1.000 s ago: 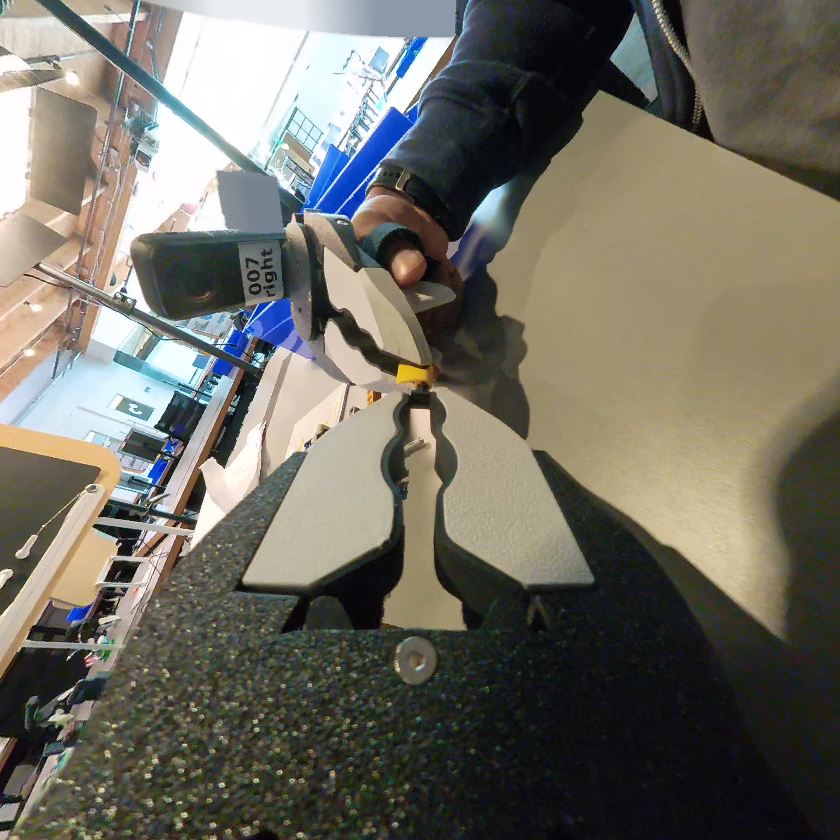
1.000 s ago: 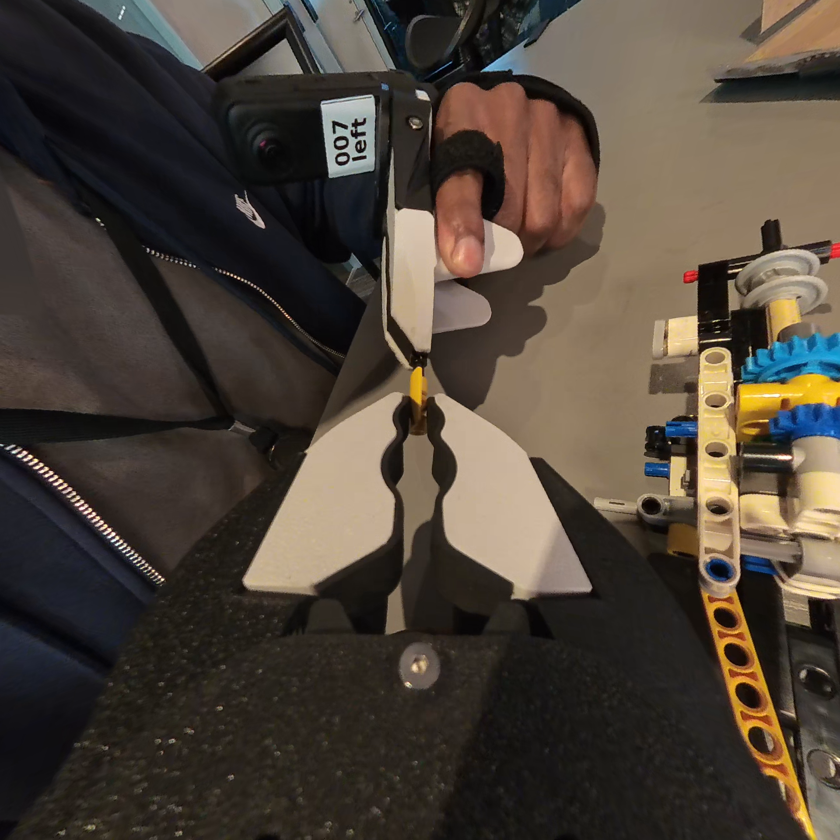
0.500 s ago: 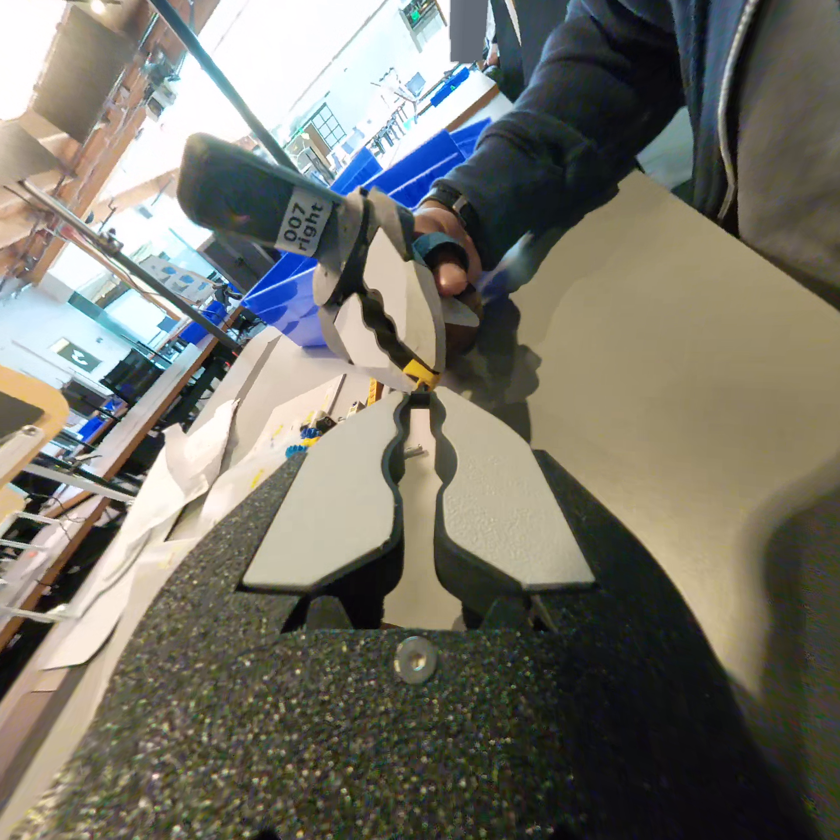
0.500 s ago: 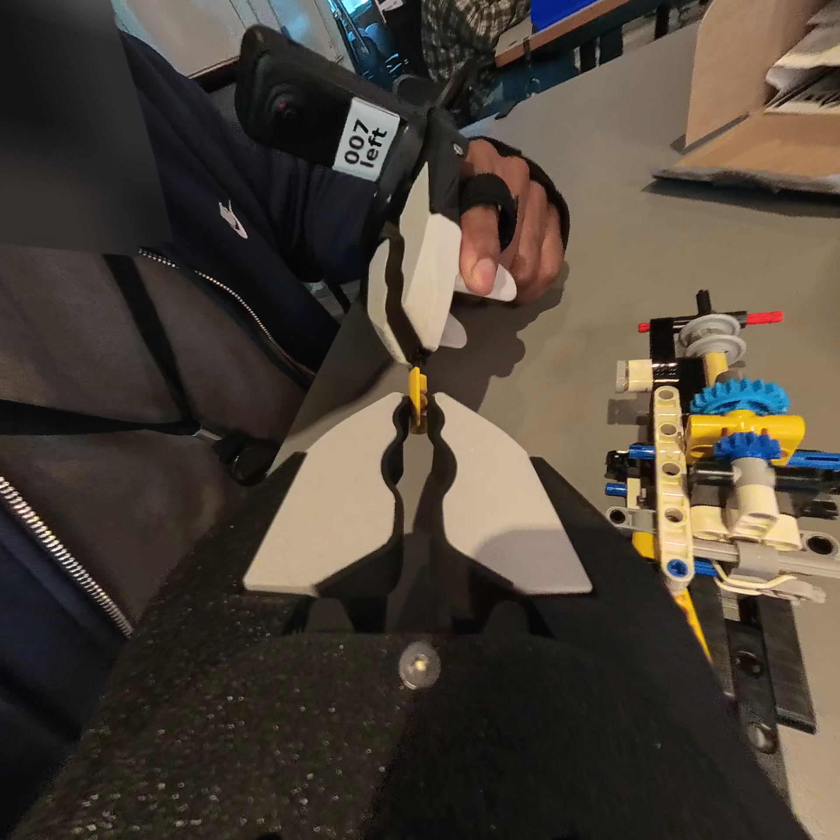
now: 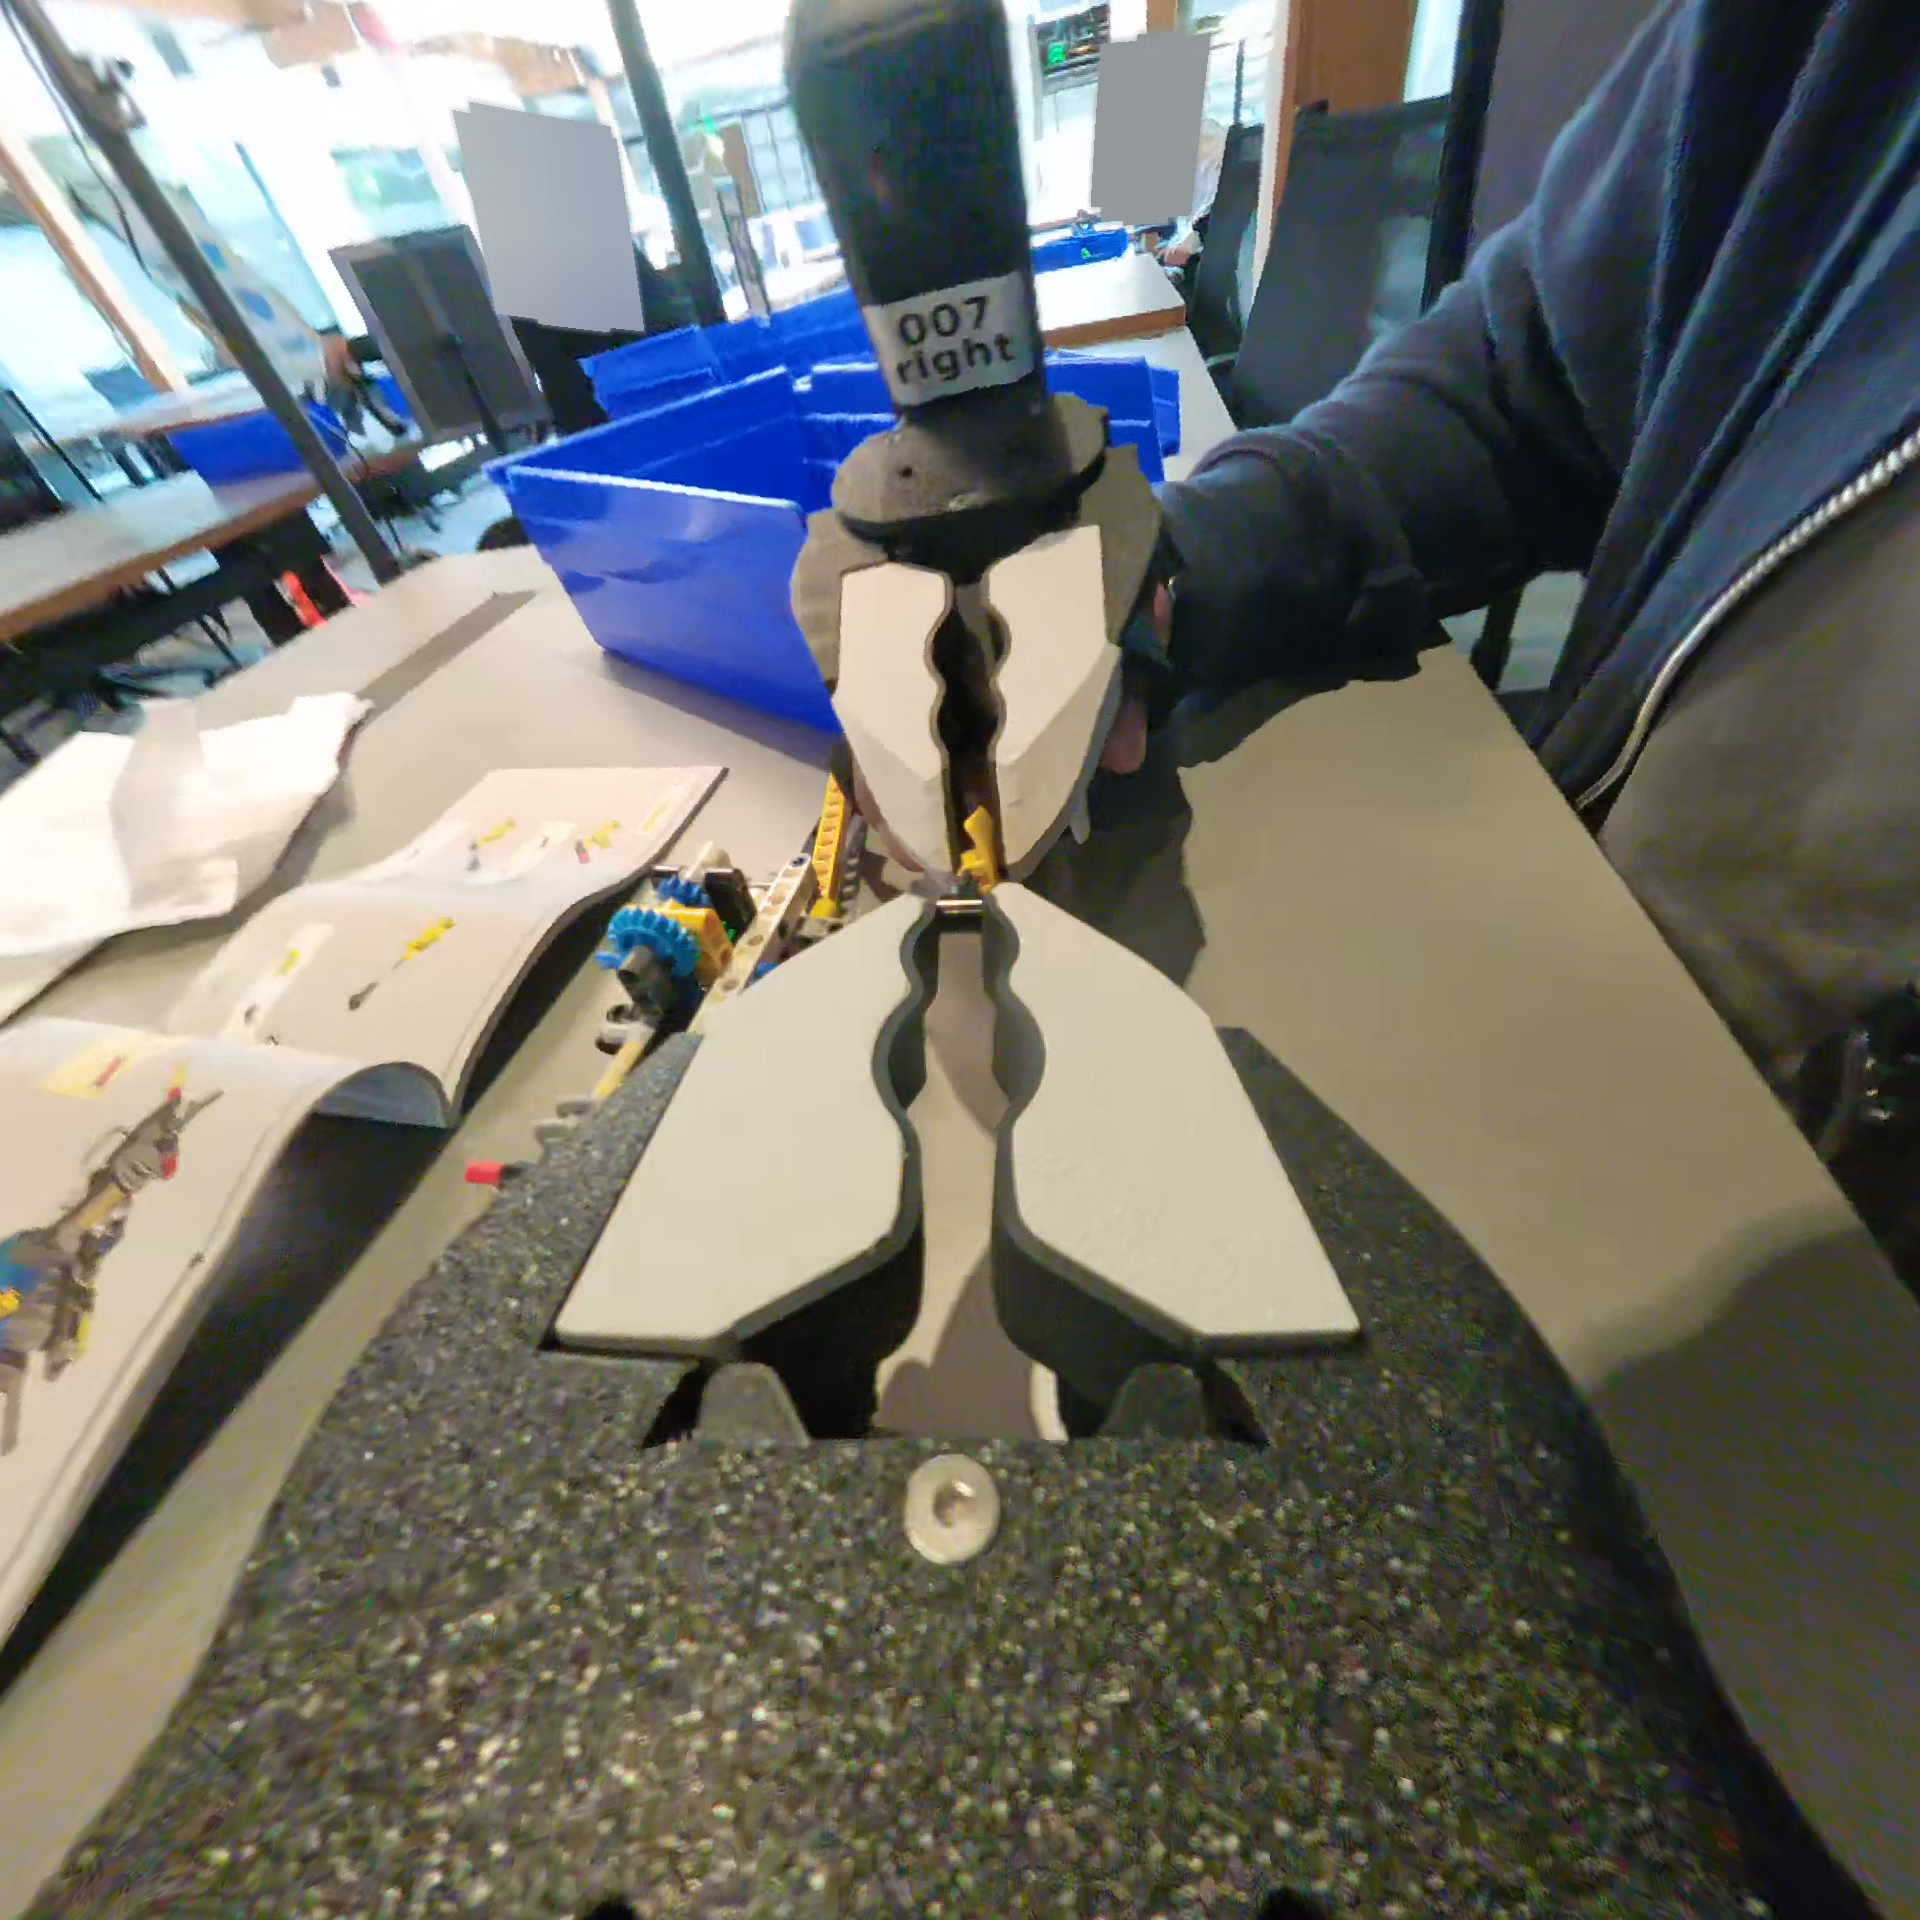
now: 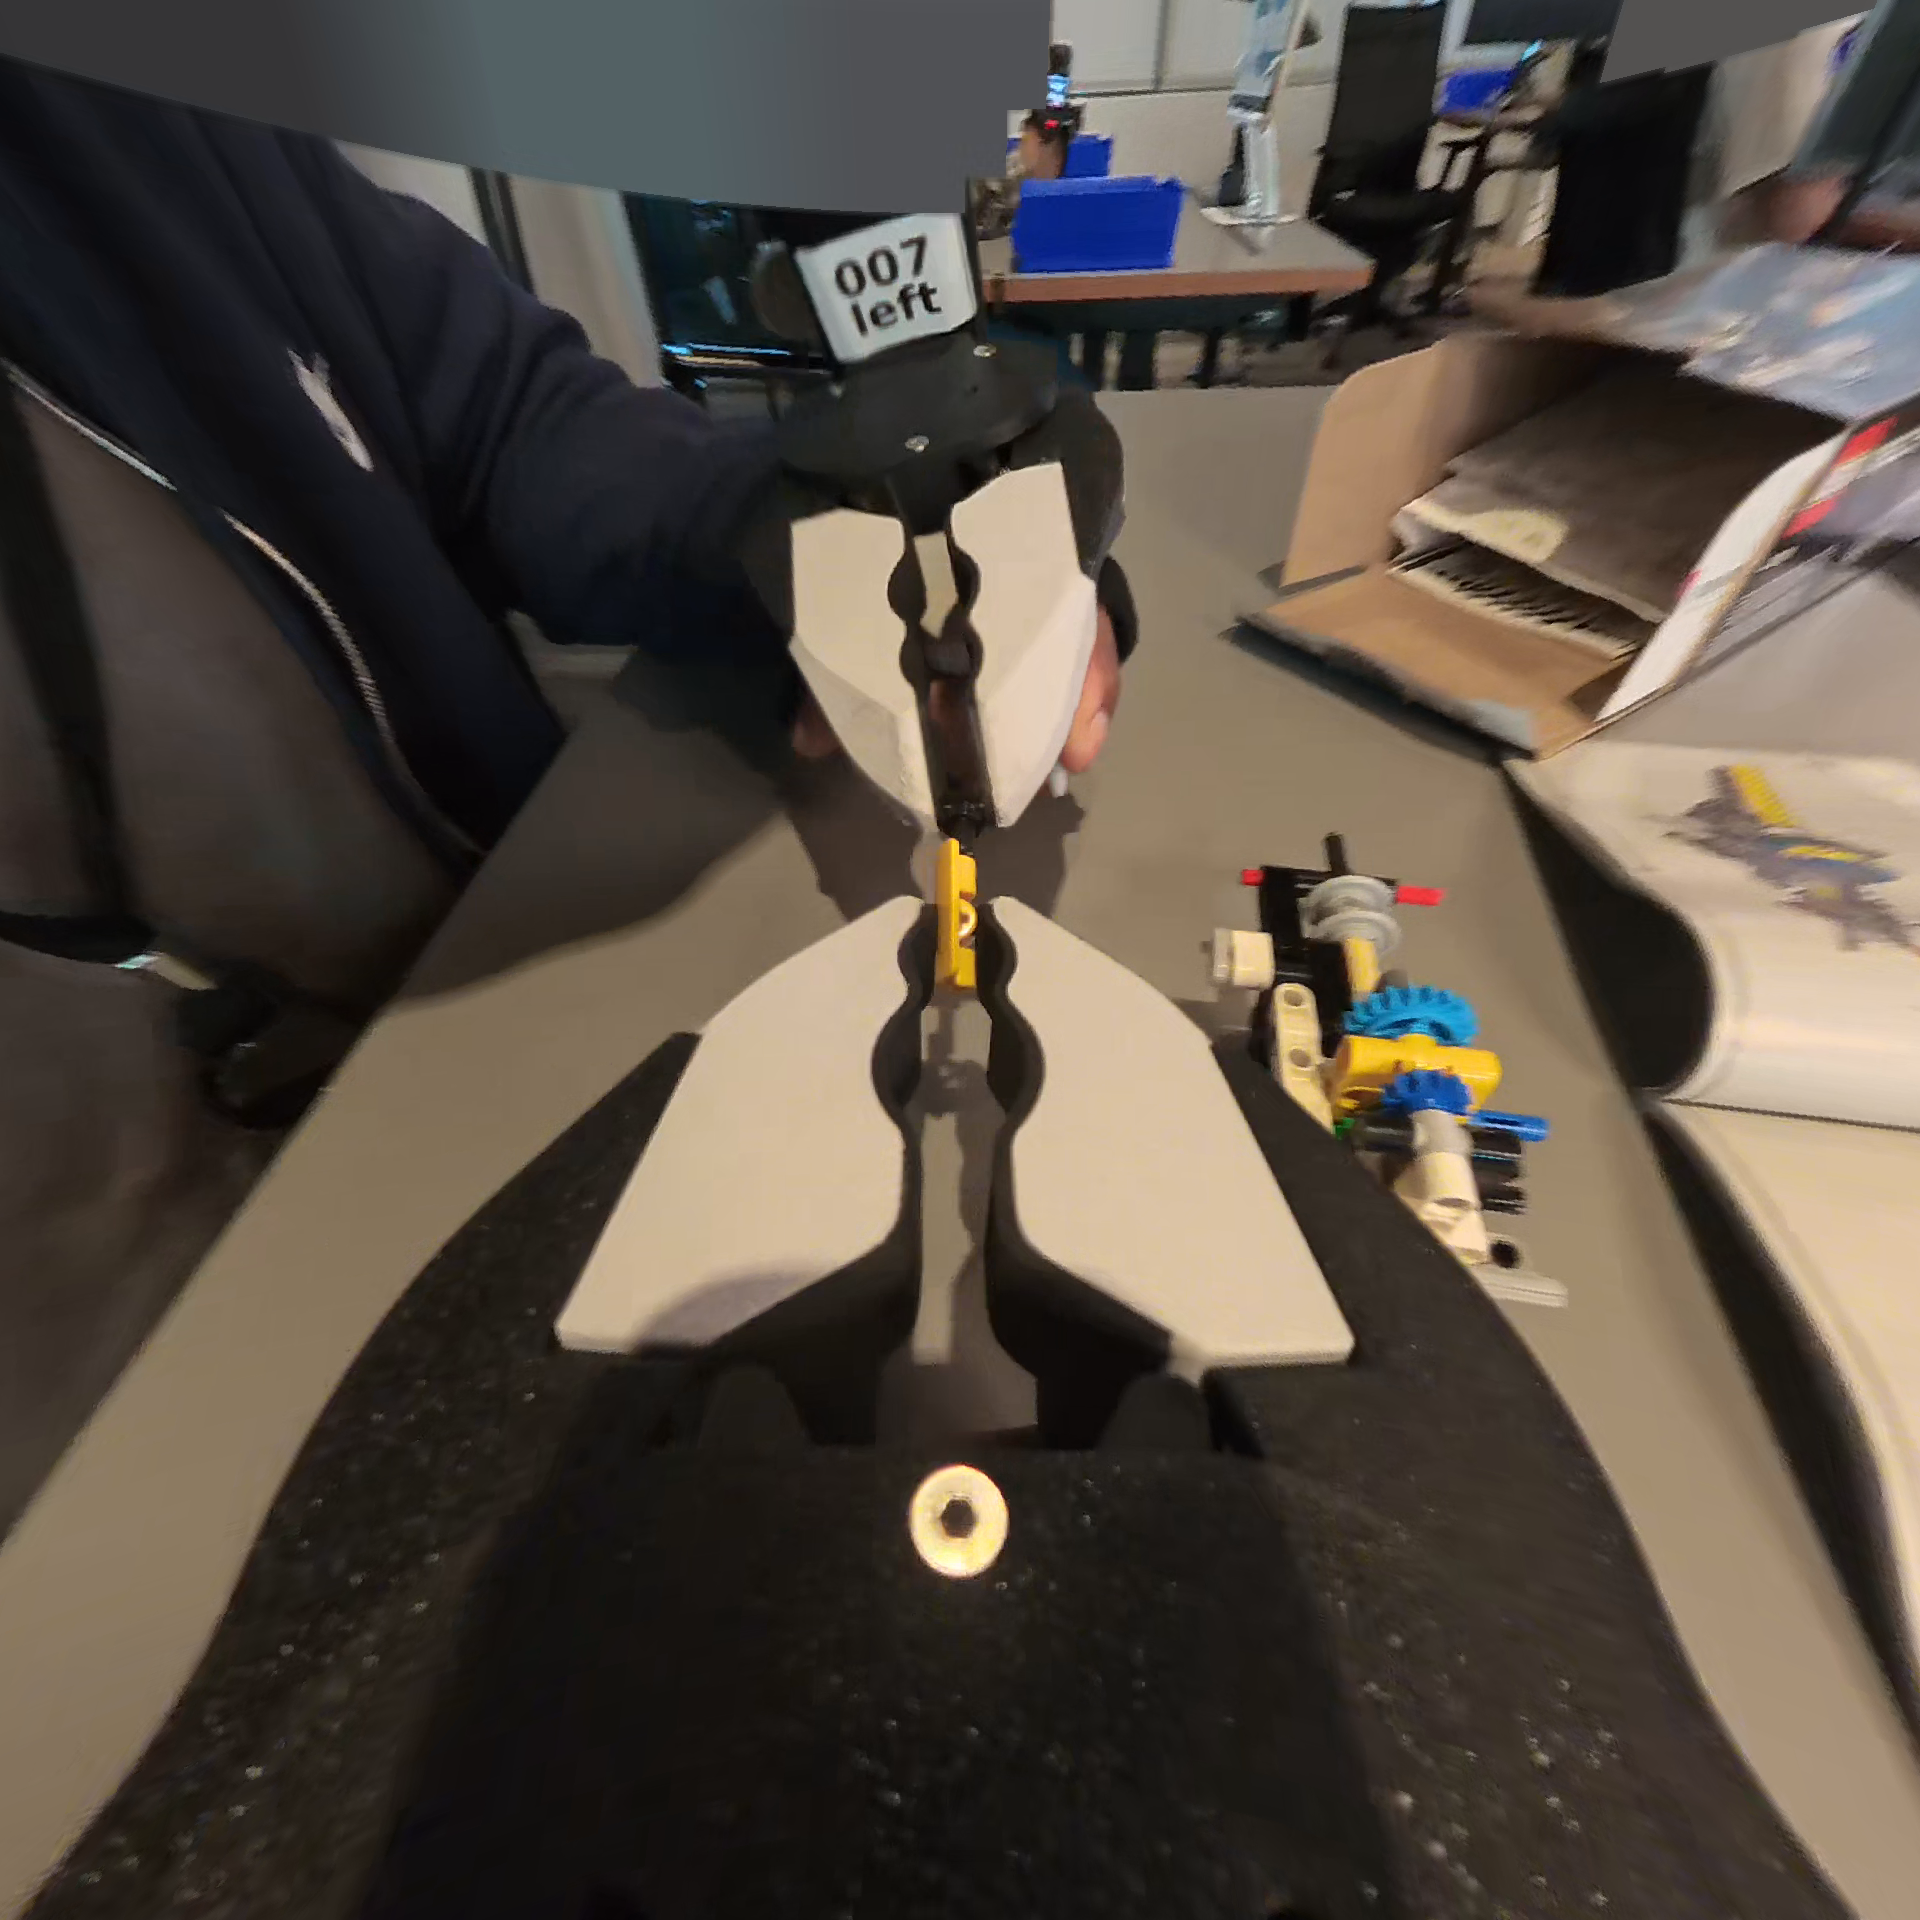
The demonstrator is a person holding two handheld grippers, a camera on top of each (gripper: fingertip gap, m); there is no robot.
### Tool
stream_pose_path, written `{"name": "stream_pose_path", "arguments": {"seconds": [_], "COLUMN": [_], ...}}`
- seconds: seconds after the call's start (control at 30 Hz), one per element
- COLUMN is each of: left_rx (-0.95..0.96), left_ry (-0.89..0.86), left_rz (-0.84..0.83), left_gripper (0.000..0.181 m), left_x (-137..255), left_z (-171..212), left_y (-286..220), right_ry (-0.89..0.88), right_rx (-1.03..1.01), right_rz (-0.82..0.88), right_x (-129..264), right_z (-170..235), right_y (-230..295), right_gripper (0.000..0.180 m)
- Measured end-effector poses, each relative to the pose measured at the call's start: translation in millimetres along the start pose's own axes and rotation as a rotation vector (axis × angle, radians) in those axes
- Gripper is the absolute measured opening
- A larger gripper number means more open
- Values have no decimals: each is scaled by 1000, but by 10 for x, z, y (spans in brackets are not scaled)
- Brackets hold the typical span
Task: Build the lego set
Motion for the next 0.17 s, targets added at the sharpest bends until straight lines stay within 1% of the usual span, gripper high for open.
{"name": "stream_pose_path", "arguments": {"seconds": [0.17], "left_rx": [88], "left_ry": [83], "left_rz": [10], "left_gripper": [7], "left_x": [-11], "left_z": [72], "left_y": [36], "right_ry": [63], "right_rx": [60], "right_rz": [70], "right_x": [-16], "right_z": [55], "right_y": [-43], "right_gripper": [7]}}
Point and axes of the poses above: each gripper's, where its closed fingertips meet, x back along the fingers, z out of its underside, y = z × x across the jaws, the point moved 2 cm from there along x, back along the fingers, and after that the axes turned 8 degrees about -z, right-handed, at the moved point
